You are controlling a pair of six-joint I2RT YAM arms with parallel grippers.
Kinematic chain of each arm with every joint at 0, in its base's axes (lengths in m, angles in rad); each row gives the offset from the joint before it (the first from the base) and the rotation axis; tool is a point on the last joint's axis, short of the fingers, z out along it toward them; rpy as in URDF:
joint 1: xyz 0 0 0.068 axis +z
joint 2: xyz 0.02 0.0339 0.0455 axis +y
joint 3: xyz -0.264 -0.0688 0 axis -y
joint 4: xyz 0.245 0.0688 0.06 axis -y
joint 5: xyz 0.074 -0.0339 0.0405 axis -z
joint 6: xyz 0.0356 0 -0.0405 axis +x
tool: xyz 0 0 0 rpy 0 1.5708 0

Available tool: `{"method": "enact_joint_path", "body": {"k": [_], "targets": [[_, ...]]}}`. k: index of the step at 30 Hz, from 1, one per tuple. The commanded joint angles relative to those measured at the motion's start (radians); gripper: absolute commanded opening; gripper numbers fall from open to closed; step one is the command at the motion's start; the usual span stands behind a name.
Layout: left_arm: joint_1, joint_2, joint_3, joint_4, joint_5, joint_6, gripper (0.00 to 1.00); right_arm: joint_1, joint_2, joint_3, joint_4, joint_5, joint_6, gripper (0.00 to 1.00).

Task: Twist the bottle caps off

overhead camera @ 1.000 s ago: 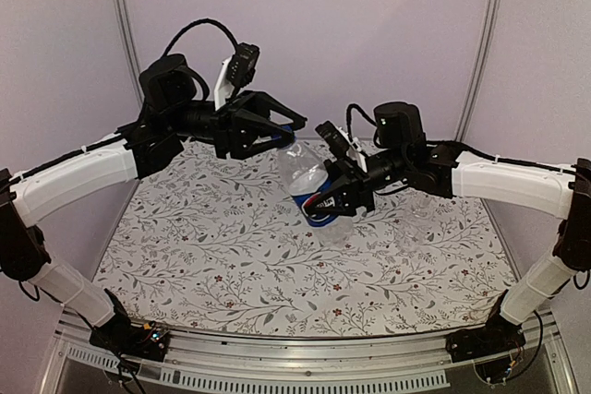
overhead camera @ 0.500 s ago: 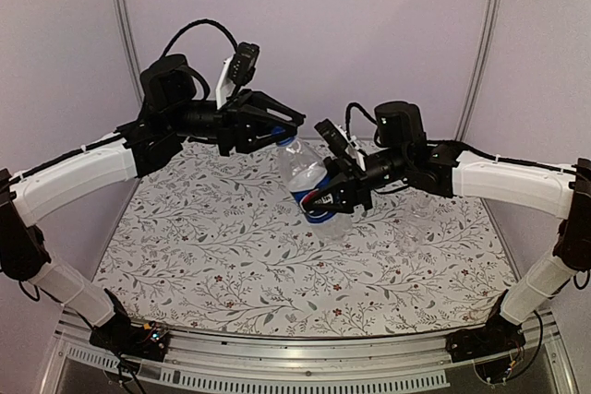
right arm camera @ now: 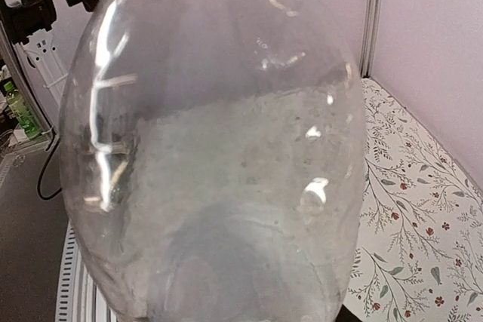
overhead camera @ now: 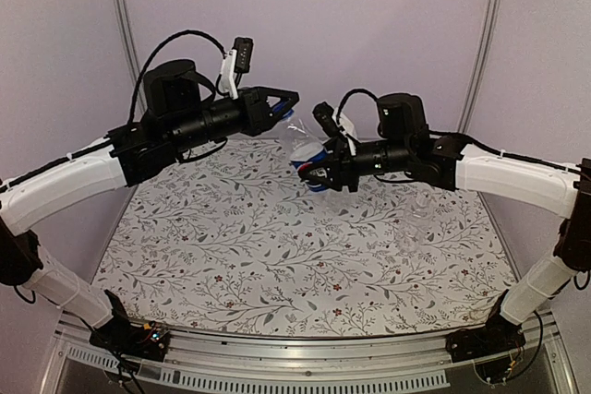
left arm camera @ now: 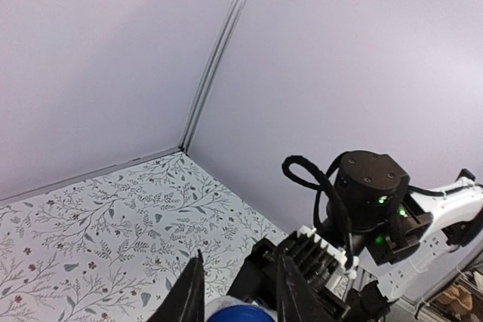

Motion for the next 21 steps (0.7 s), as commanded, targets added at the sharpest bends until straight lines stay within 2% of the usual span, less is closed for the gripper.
{"method": "enact_joint_path", "body": {"k": [1,5,9,13,17,21], "targets": [[-0.045,0.013,0.041,-0.069,-0.257,-0.022,0.07,-0.005,0.012,0.033,-0.024,0.157,0.035,0.40],[-0.046,0.026,0.057,-0.076,-0.264,-0.020,0.10,-0.005,0.002,0.018,-0.019,0.148,0.032,0.40],[-0.044,0.027,0.063,-0.078,-0.251,-0.010,0.18,-0.005,-0.003,0.009,-0.023,0.127,0.026,0.40],[-0.030,0.006,0.039,-0.032,-0.169,0.029,0.42,-0.005,-0.003,0.004,-0.034,0.063,0.011,0.40],[0.011,-0.042,-0.006,0.037,-0.003,0.078,0.69,-0.005,-0.015,-0.007,-0.047,-0.031,-0.019,0.40],[0.041,-0.064,-0.015,0.027,0.148,0.137,0.81,-0.005,-0.028,-0.020,-0.051,-0.132,-0.039,0.41]]}}
